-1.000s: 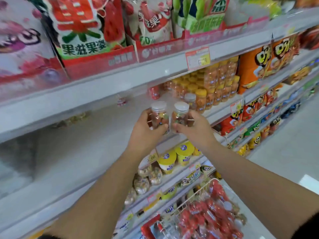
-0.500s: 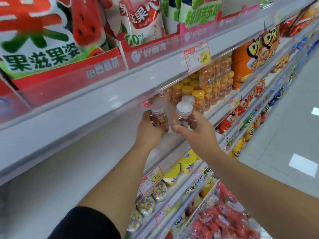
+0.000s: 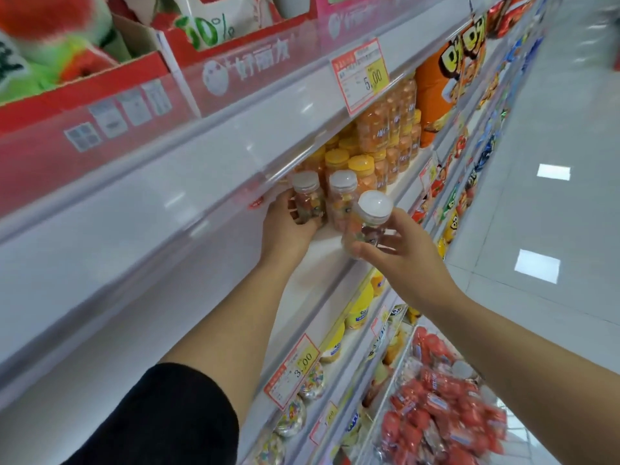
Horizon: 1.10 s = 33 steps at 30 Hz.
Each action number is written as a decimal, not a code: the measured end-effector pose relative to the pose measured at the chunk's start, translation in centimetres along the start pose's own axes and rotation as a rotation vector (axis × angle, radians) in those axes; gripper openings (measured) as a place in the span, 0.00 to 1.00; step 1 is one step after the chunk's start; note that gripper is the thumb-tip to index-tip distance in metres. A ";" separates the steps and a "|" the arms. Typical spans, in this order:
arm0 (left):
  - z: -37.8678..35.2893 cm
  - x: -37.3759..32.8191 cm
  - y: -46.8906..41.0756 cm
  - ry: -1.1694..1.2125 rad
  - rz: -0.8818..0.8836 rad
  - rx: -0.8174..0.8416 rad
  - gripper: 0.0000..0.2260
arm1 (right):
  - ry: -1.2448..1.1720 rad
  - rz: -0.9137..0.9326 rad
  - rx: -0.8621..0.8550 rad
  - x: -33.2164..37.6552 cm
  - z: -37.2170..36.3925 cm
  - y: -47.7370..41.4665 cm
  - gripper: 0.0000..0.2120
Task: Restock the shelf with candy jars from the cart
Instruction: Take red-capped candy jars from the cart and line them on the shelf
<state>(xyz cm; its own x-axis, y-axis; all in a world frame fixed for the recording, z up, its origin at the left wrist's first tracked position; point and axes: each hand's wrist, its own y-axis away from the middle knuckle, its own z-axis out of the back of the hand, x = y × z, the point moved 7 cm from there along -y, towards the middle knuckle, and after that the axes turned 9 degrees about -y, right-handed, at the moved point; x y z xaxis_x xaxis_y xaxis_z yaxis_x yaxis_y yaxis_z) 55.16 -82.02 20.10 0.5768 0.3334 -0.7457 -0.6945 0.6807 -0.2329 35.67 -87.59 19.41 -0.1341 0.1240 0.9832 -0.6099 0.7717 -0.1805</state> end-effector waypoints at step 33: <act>3.2 -2.3 7.0 0.134 0.005 0.417 0.27 | 0.232 0.075 0.024 0.6 -4.5 -0.6 0.22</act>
<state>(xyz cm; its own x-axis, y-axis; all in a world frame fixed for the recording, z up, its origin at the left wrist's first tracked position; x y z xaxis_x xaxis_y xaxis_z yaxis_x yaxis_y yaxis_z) 50.39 -75.92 22.19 0.4939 0.2690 -0.8269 -0.4485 0.8935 0.0228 39.51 -85.14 20.27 0.0013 0.3227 0.9465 -0.6237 0.7401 -0.2515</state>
